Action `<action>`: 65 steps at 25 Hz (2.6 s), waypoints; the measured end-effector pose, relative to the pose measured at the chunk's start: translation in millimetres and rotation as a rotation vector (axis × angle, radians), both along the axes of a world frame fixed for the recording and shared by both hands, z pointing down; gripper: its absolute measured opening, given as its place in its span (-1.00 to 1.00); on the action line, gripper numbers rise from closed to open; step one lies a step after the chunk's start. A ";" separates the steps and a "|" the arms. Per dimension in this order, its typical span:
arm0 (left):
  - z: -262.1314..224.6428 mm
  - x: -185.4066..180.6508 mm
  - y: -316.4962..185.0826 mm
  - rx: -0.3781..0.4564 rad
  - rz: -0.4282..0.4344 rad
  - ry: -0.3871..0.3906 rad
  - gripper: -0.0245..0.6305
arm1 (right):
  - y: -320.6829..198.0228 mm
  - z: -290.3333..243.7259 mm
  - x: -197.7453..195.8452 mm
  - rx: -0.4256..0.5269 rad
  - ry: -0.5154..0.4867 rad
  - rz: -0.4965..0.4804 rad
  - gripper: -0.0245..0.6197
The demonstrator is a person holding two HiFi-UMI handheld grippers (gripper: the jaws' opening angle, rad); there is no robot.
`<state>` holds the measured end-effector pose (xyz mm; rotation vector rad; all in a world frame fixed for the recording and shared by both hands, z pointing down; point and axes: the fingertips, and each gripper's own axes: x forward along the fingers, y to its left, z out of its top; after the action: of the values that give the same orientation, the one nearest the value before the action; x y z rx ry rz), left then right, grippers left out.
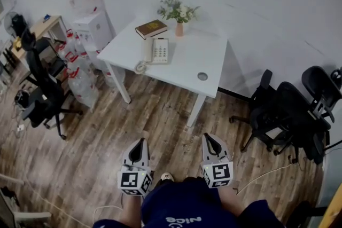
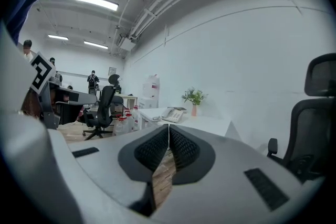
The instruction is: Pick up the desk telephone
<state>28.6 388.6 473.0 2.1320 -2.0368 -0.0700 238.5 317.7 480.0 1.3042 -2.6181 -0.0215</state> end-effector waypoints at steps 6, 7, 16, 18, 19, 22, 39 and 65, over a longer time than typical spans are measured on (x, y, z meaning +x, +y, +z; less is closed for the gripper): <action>2.7 -6.8 -10.0 -0.002 0.022 0.031 -0.87 | -5.5 9.3 1.7 -0.030 0.004 0.033 -0.85; 2.5 -9.0 -11.4 0.002 0.023 0.037 -0.87 | -7.3 9.8 0.5 -0.035 0.002 0.037 -0.85; 12.2 -16.3 -44.0 -0.040 0.010 0.016 -0.87 | -52.0 24.6 -9.7 -0.075 -0.001 0.027 -0.85; 13.3 -18.4 -57.5 -0.047 0.004 0.017 -0.87 | -69.2 28.5 -14.0 -0.082 0.007 0.013 -0.85; 13.2 -20.1 -65.3 -0.048 -0.001 0.014 -0.87 | -78.6 29.3 -17.2 -0.082 0.008 0.002 -0.85; 11.2 -27.9 -90.8 -0.058 -0.030 -0.007 -0.87 | -107.8 30.9 -27.6 -0.084 0.004 -0.031 -0.85; -1.2 -29.2 -221.1 -0.043 -0.181 -0.010 -0.87 | -266.3 28.8 -43.3 -0.087 0.000 -0.197 -0.85; 17.7 -57.9 -349.4 -0.045 -0.051 0.026 -0.87 | -355.6 39.2 -92.2 -0.117 0.026 -0.222 -0.85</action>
<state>-29.4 39.3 490.7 2.0423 -2.0585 -0.0585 146.3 -37.9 519.2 0.9649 -2.6836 0.0768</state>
